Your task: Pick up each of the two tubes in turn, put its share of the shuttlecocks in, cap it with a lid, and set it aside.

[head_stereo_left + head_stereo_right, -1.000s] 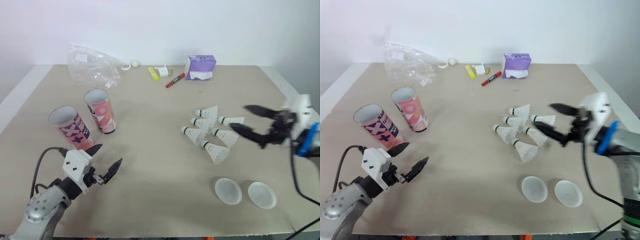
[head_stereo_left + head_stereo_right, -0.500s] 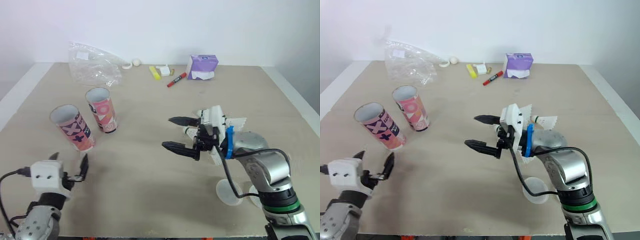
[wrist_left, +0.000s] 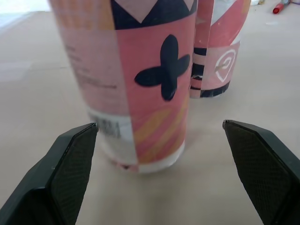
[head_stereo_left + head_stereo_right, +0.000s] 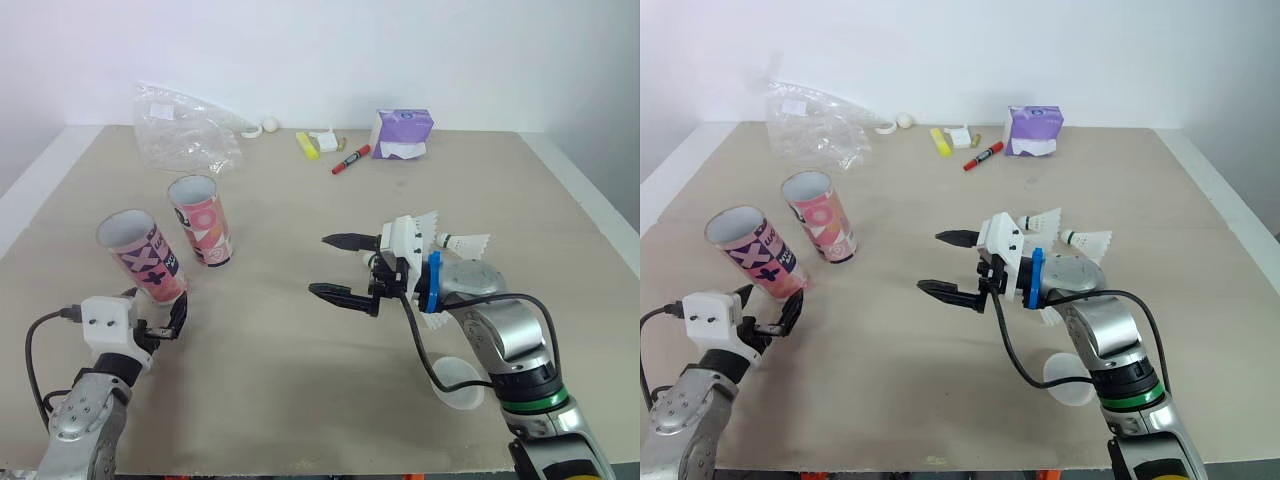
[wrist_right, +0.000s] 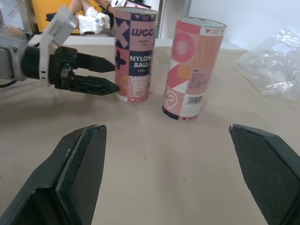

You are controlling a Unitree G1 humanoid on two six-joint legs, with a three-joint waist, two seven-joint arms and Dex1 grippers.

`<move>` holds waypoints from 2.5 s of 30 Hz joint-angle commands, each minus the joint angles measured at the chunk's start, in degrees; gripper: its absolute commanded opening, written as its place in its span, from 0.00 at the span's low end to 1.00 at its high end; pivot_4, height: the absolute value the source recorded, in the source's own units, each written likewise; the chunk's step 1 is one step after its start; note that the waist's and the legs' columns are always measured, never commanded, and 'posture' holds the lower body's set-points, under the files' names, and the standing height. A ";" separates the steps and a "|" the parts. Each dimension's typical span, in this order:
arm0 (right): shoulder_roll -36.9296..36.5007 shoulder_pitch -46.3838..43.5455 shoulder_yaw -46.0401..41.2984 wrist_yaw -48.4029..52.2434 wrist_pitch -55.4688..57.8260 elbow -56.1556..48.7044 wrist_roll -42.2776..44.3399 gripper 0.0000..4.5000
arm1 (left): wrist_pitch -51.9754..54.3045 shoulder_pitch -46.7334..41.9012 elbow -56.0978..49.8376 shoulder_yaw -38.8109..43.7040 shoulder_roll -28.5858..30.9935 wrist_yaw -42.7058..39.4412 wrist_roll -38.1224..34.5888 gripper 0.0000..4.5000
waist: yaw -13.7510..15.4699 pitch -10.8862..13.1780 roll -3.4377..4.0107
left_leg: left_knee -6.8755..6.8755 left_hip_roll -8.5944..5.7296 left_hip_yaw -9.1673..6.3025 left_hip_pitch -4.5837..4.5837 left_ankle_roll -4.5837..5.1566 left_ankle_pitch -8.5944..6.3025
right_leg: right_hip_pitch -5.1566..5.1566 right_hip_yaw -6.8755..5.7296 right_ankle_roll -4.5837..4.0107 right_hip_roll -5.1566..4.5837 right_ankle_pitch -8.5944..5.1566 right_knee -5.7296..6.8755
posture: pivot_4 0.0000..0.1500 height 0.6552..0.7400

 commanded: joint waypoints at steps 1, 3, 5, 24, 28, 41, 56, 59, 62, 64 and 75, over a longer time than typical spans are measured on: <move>0.30 -0.64 -0.70 -0.76 -0.51 -1.42 -0.22 1.00 | -0.42 -2.11 2.26 1.79 1.71 -0.59 -0.69 0.99 | 0.01 0.00 0.00 | 0.00 0.00 -0.01 0.00 0.00 0.00 | 0.00 -0.01 0.00 0.00 0.00 0.00 | 1.00 1.00; 0.34 -0.57 -0.81 -1.15 -0.26 -1.62 -0.33 1.00 | -0.77 -3.81 4.64 2.60 2.60 -0.45 -0.66 0.99 | 0.02 0.00 0.00 | 0.00 0.00 -0.01 -0.01 0.00 0.00 | 0.00 -0.02 -0.02 -0.02 0.01 0.00 | 1.00 1.00; 0.35 -0.52 -0.86 -1.45 -0.12 -1.75 -0.32 1.00 | -1.16 -5.24 6.49 2.94 3.27 -0.56 -0.54 0.99 | 0.02 0.00 0.00 | 0.01 0.00 -0.01 0.00 0.00 0.00 | 0.00 -0.03 -0.03 -0.03 0.02 0.00 | 1.00 1.00; -1.21 -0.97 -1.84 -2.67 2.51 -3.51 0.07 1.00 | -9.74 -16.52 24.24 -0.39 7.67 -8.64 1.39 0.99 | 0.04 0.00 0.00 | -0.01 0.00 -0.02 -0.04 -0.01 0.00 | -0.06 -0.07 -0.05 -0.10 0.04 0.01 | 1.00 1.00; -1.59 -0.83 -2.02 -2.64 2.66 -3.83 0.11 1.00 | -11.42 -18.31 26.73 -0.57 7.98 -9.09 1.69 0.99 | 0.04 0.00 0.00 | -0.01 0.00 -0.02 -0.05 -0.01 0.00 | -0.06 -0.07 -0.06 -0.13 0.04 0.01 | 1.00 1.00; -2.82 -0.69 -2.24 -2.54 3.70 -4.46 0.11 1.00 | -14.95 -24.23 34.26 -0.95 8.77 -14.56 -0.32 0.99 | 0.04 0.00 0.00 | -0.02 0.00 -0.04 -0.11 -0.02 -0.01 | -0.09 -0.13 -0.05 -0.15 0.04 0.01 | 1.00 1.00; -3.31 0.50 -2.89 -3.00 4.77 -6.04 0.93 1.00 | -15.58 -22.89 33.89 -0.96 8.54 -13.10 -0.21 0.53 | 0.02 0.00 0.00 | -0.01 0.00 -0.06 -0.11 -0.03 0.00 | -0.09 -0.13 -0.05 -0.16 0.08 0.01 | 1.00 1.00; -3.08 0.82 -2.97 -3.14 4.83 -6.42 1.35 1.00 | -15.19 -21.38 31.95 -0.28 9.13 -13.22 -0.74 0.53 | -0.02 0.00 0.00 | -0.02 0.00 -0.06 -0.11 -0.03 0.00 | -0.10 -0.13 -0.05 -0.16 0.08 0.01 | 1.00 1.00; -2.91 1.33 -2.97 -3.48 4.88 -7.02 1.71 1.00 | -14.58 -18.01 28.37 0.90 10.42 -14.06 -1.62 0.53 | -0.17 0.00 0.00 | -0.06 0.00 -0.05 -0.11 -0.06 -0.01 | -0.14 -0.11 -0.05 -0.16 0.07 0.01 | 1.00 1.00; -2.92 1.76 -3.08 -3.72 4.92 -7.51 2.05 1.00 | -14.00 -16.06 26.32 1.33 11.42 -14.83 -2.41 0.53 | -0.15 0.00 0.00 | -0.10 0.00 -0.05 -0.11 -0.06 -0.01 | -0.16 -0.11 -0.07 -0.16 0.06 0.01 | 1.00 1.00; -4.26 8.86 -5.48 -4.45 5.37 -14.76 5.02 1.00 | -14.27 -9.24 12.66 -4.63 21.14 -27.15 -0.70 0.53 | 0.11 0.01 0.02 | -0.09 0.00 -0.06 -0.16 -0.07 -0.01 | -0.16 -0.17 -0.09 -0.25 0.05 -0.01 | 1.00 1.00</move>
